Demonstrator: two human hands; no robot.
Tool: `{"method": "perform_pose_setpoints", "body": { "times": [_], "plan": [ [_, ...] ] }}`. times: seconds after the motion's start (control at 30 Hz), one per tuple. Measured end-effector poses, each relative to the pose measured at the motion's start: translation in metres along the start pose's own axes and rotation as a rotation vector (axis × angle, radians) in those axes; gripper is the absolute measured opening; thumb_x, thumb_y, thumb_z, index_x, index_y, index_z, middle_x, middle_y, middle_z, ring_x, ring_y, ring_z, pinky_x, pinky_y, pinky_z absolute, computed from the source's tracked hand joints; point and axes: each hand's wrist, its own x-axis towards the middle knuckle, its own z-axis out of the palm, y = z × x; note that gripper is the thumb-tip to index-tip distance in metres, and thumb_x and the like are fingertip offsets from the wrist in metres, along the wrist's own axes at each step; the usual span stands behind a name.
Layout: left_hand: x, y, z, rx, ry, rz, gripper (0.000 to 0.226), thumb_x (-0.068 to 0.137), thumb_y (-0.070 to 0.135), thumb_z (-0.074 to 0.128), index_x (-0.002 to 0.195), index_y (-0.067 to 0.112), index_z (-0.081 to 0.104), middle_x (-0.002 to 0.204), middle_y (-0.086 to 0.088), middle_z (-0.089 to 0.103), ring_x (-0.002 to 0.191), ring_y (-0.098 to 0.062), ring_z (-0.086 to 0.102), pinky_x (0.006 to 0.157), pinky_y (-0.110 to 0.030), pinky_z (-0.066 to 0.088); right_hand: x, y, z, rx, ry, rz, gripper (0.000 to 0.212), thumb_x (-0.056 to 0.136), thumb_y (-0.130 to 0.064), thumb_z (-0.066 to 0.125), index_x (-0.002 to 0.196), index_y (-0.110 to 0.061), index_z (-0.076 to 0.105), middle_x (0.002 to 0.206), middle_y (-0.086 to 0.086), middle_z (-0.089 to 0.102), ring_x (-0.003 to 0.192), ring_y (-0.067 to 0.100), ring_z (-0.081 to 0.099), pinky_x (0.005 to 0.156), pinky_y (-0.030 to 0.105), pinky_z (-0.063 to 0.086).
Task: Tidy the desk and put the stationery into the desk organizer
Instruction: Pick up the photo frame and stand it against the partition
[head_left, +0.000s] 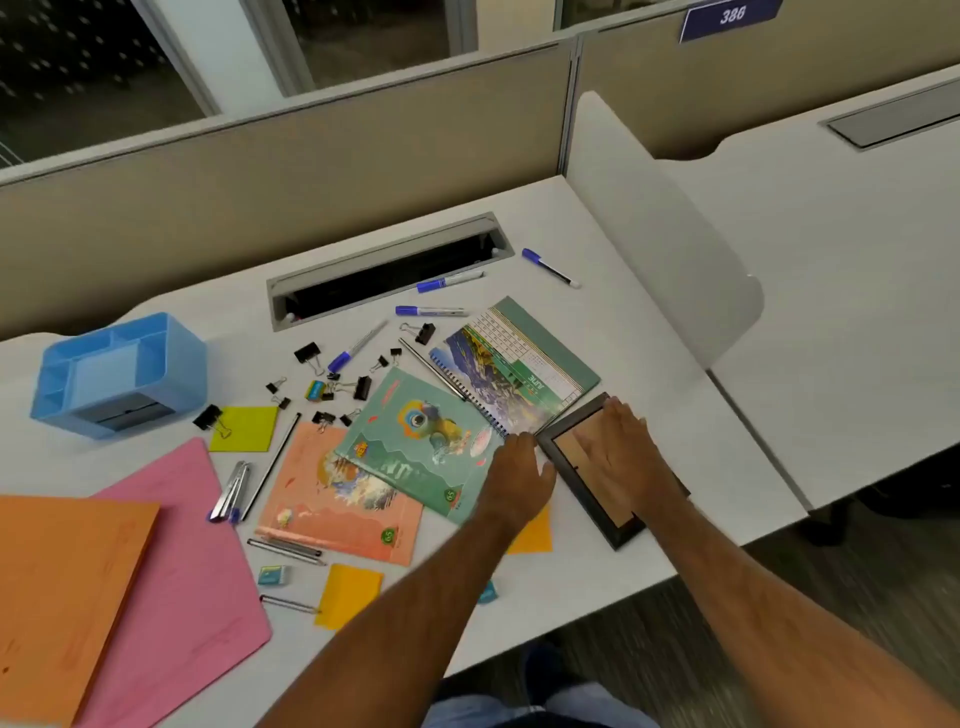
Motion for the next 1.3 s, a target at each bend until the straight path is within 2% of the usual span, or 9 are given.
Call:
{"method": "perform_pose_setpoints", "body": {
  "times": [0.23, 0.33, 0.43, 0.53, 0.73, 0.97, 1.07, 1.2, 1.3],
  "plan": [
    [-0.011, 0.02, 0.03, -0.342, 0.052, -0.2, 0.053, 0.099, 0.025, 0.067, 0.144, 0.006, 0.047, 0.143, -0.011, 0.051, 0.132, -0.026, 0.049, 0.113, -0.035, 0.04, 0.004, 0.023, -0.002, -0.1, 0.001, 0.072, 0.075, 0.105, -0.044, 0.047, 0.16, -0.002, 0.017, 0.167, 0.018, 0.021, 0.154, 0.033, 0.021, 0.126, 0.048, 0.019],
    [-0.011, 0.034, 0.038, -0.621, 0.055, -0.386, 0.052, 0.098, 0.027, 0.067, 0.144, 0.007, 0.05, 0.129, -0.004, 0.057, 0.114, -0.018, 0.057, 0.095, -0.027, 0.05, 0.006, 0.03, -0.002, -0.009, -0.026, 0.132, 0.074, 0.106, -0.04, 0.048, 0.161, -0.004, 0.014, 0.168, 0.016, 0.019, 0.154, 0.033, 0.02, 0.123, 0.046, 0.023],
    [-0.011, 0.043, 0.045, -0.836, 0.055, -0.55, 0.033, 0.099, 0.027, 0.063, 0.125, 0.009, 0.058, 0.092, 0.006, 0.055, 0.08, -0.01, 0.054, 0.067, -0.021, 0.046, 0.006, 0.036, -0.002, 0.021, -0.043, 0.143, 0.071, 0.106, -0.039, 0.047, 0.161, -0.006, 0.016, 0.167, 0.014, 0.023, 0.153, 0.032, 0.025, 0.121, 0.046, 0.027],
    [-0.008, 0.045, 0.049, -0.995, 0.023, -0.655, 0.007, 0.1, 0.019, 0.057, 0.098, 0.014, 0.059, 0.09, -0.004, 0.056, 0.083, -0.018, 0.052, 0.075, -0.032, 0.046, 0.006, 0.04, -0.003, 0.015, -0.046, 0.128, 0.067, 0.107, -0.036, 0.046, 0.161, -0.007, 0.019, 0.165, 0.013, 0.029, 0.149, 0.032, 0.031, 0.12, 0.046, 0.031],
    [0.002, 0.045, 0.048, -1.167, -0.004, -0.812, 0.02, 0.105, 0.011, 0.052, 0.087, 0.013, 0.061, 0.089, -0.005, 0.062, 0.088, -0.022, 0.058, 0.075, -0.031, 0.047, 0.011, 0.044, -0.011, 0.059, -0.029, 0.133, 0.063, 0.103, -0.035, 0.054, 0.156, -0.01, 0.031, 0.156, 0.012, 0.042, 0.142, 0.032, 0.041, 0.116, 0.048, 0.036],
    [0.007, 0.044, 0.052, -1.129, -0.027, -0.754, 0.026, 0.105, 0.012, 0.052, 0.085, 0.008, 0.067, 0.093, -0.009, 0.07, 0.089, -0.021, 0.064, 0.066, -0.027, 0.044, 0.015, 0.04, -0.015, 0.153, -0.01, 0.163, 0.062, 0.103, -0.035, 0.056, 0.155, -0.011, 0.034, 0.153, 0.012, 0.046, 0.141, 0.033, 0.043, 0.115, 0.05, 0.036],
    [0.009, 0.041, 0.052, -1.051, -0.021, -0.646, 0.021, 0.106, 0.017, 0.053, 0.089, 0.009, 0.064, 0.094, -0.013, 0.064, 0.087, -0.023, 0.056, 0.075, -0.034, 0.045, 0.015, 0.033, -0.017, 0.232, 0.0, 0.193, 0.062, 0.103, -0.036, 0.054, 0.157, -0.014, 0.032, 0.155, 0.011, 0.044, 0.143, 0.033, 0.04, 0.117, 0.052, 0.032],
    [0.007, 0.04, 0.041, -0.899, 0.01, -0.478, 0.023, 0.108, 0.028, 0.055, 0.101, 0.014, 0.072, 0.103, -0.002, 0.076, 0.097, -0.019, 0.071, 0.093, -0.036, 0.06, 0.012, 0.026, -0.019, 0.362, 0.042, 0.236, 0.063, 0.104, -0.046, 0.052, 0.157, -0.018, 0.033, 0.154, 0.008, 0.045, 0.143, 0.032, 0.04, 0.118, 0.056, 0.032],
    [0.007, 0.041, 0.023, -0.867, 0.009, -0.335, 0.021, 0.107, 0.029, 0.057, 0.112, 0.016, 0.073, 0.106, -0.001, 0.078, 0.1, -0.016, 0.074, 0.088, -0.032, 0.062, 0.009, 0.02, -0.025, 0.492, 0.057, 0.215, 0.061, 0.101, -0.052, 0.053, 0.153, -0.022, 0.039, 0.149, 0.007, 0.05, 0.136, 0.03, 0.047, 0.113, 0.057, 0.04]
  ]
}}
